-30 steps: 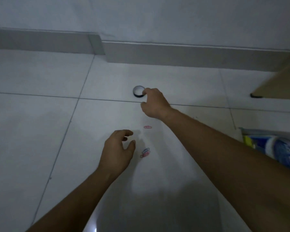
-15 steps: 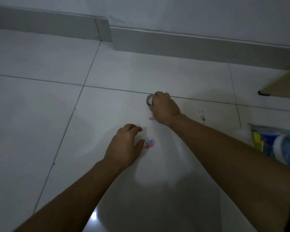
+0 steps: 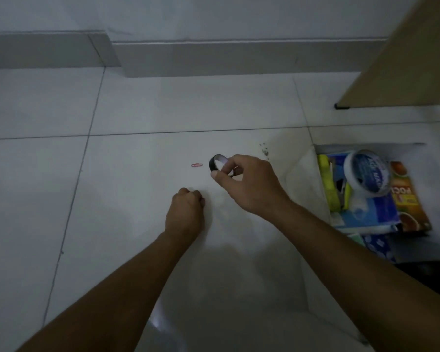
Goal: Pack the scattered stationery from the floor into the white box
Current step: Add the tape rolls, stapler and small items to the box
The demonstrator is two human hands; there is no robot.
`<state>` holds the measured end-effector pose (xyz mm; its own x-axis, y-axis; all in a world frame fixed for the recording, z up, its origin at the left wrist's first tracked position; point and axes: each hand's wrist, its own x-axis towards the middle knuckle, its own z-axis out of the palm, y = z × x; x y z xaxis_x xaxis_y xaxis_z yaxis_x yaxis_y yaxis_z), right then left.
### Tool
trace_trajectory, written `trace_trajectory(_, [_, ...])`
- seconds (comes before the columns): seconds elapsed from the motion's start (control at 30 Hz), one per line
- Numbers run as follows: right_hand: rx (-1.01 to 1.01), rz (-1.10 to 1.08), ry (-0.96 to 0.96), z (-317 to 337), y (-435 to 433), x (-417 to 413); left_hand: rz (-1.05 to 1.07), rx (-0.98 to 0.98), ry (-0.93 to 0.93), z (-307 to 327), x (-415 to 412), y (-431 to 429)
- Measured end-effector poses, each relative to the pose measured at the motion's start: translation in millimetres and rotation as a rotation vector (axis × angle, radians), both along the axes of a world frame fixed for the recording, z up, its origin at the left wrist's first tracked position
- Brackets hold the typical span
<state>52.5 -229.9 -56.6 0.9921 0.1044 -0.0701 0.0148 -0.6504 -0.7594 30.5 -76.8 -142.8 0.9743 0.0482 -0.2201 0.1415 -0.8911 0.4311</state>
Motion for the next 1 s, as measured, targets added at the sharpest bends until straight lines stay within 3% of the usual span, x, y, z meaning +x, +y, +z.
trace_trajectory(0.33, [0.300, -0.044, 0.019, 33, -41, -95, -0.238, 0.249, 0.070, 9, -1, -3])
trace_trajectory(0.47, [0.369, -0.137, 0.070, 41, -68, -136, -0.194, 0.023, 0.125, 28, -10, -11])
trace_trajectory(0.73, [0.261, -0.471, -0.032, 46, -140, -192, -0.297, -0.659, -0.118, 116, -50, -95])
trace_trajectory(1.0, [-0.148, -0.543, -0.031, 28, -183, -210, -0.560, -0.655, -0.072, 133, -90, -164])
